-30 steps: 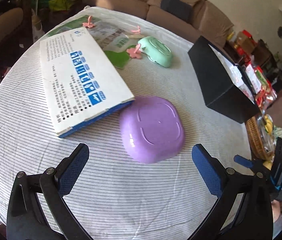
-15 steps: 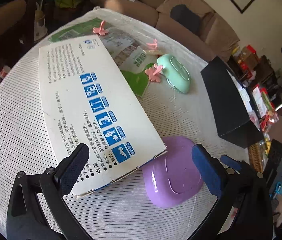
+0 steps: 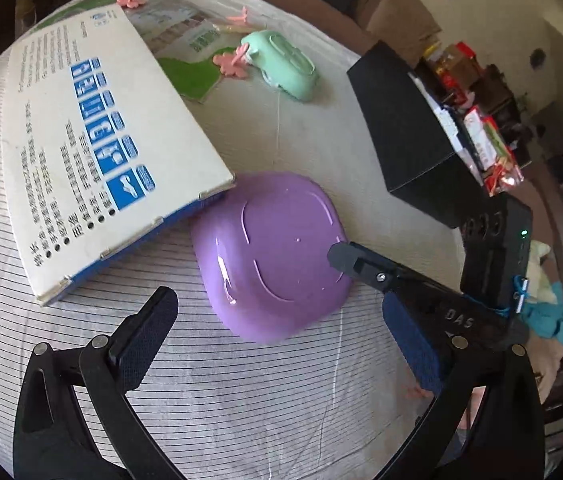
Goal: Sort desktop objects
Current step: 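Grasp the purple soap dish rim with the right gripper and lift it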
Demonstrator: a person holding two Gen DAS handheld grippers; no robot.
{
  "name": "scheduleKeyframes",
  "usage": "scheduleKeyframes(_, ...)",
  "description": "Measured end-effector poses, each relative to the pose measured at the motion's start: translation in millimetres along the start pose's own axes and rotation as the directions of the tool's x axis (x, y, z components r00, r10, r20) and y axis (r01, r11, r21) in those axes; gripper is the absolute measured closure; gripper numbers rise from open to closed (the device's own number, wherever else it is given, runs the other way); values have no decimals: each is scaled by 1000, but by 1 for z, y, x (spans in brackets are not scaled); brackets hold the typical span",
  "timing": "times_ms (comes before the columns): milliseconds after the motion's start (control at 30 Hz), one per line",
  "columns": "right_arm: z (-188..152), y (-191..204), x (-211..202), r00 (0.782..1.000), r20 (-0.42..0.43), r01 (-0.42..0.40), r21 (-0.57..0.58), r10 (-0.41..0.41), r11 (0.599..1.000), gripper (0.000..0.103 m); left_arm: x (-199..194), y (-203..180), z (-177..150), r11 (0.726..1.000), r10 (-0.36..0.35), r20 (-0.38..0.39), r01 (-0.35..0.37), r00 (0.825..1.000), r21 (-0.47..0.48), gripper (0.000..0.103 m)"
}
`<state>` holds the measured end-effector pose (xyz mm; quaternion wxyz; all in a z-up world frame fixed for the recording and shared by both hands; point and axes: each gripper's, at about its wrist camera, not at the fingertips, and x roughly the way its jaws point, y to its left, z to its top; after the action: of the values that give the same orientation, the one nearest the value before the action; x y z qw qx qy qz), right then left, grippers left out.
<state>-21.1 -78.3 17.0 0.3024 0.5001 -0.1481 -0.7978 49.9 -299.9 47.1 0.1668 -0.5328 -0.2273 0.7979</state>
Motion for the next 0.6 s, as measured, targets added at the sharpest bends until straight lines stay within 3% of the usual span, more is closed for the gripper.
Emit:
scheduleKeyframes(100,-2,-2,0,997,-10,-80,52,80,995,36,15,8,-3,993,-95,-51,92,994,-68,0)
scheduleKeyframes(167,-1,-6,-3,990,10,-144,113,144,983,36,19,16,-3,989,-116,-52,110,992,-100,0)
scheduleKeyframes(267,0,-16,-16,960,93,-278,216,263,936,35,21,28,-1,966,-208,-40,199,977,-165,0)
scheduleKeyframes(300,1,-18,-20,949,108,-315,242,297,918,36,22,31,0,953,-251,-36,240,967,-186,1)
scheduleKeyframes(400,4,-11,-26,905,116,-424,270,408,864,36,29,25,-1,887,-423,-47,403,905,-226,0)
scheduleKeyframes(600,4,30,-41,834,145,-551,211,532,807,36,38,-19,-1,843,-536,-136,523,833,-125,0)
